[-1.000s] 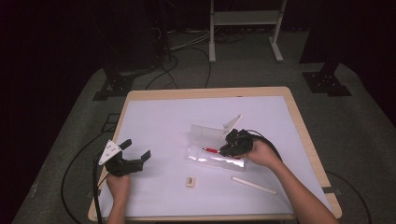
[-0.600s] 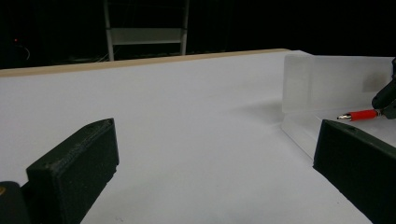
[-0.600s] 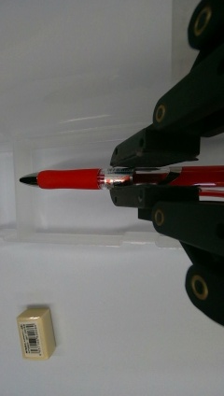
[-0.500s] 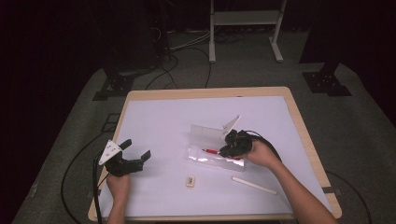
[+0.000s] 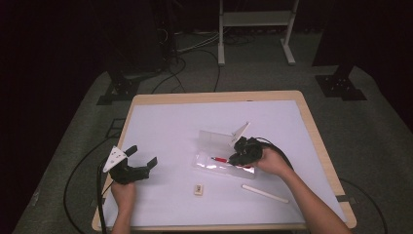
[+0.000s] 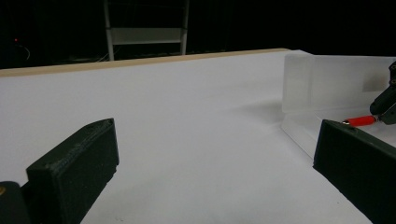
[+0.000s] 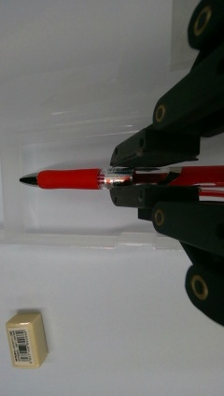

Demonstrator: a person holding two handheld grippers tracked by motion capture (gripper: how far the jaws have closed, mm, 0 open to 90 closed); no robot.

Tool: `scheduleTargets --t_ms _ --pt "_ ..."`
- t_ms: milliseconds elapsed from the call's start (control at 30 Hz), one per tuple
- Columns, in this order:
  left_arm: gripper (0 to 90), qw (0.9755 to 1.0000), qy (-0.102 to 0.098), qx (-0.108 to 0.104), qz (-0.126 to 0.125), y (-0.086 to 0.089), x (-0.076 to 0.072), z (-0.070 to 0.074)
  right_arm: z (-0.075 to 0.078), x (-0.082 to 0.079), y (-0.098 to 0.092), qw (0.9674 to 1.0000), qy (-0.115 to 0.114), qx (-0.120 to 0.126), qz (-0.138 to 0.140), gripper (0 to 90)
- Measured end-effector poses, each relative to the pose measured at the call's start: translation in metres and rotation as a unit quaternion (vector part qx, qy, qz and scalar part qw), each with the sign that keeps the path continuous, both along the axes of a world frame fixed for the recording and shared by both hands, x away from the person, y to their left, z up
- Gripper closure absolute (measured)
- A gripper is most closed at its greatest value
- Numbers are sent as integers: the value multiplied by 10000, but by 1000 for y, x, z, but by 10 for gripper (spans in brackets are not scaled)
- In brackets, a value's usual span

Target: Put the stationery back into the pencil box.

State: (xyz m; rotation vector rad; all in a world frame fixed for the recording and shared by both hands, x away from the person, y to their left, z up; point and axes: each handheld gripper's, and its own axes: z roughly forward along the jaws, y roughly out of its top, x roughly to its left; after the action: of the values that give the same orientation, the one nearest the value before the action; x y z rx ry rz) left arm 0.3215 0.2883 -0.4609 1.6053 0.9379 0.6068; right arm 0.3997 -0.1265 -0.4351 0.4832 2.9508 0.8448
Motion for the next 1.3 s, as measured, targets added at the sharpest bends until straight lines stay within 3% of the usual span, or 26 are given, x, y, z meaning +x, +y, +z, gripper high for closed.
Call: scheduleTargets --t_ms 1033,1300 --pt "0 10000 0 2 -3 0 0 0 -9 3 2 9999 139 -58 -44 767" --pt "0 10000 0 8 0 0 0 0 0 0 -3 9999 -57 124 -35 734"
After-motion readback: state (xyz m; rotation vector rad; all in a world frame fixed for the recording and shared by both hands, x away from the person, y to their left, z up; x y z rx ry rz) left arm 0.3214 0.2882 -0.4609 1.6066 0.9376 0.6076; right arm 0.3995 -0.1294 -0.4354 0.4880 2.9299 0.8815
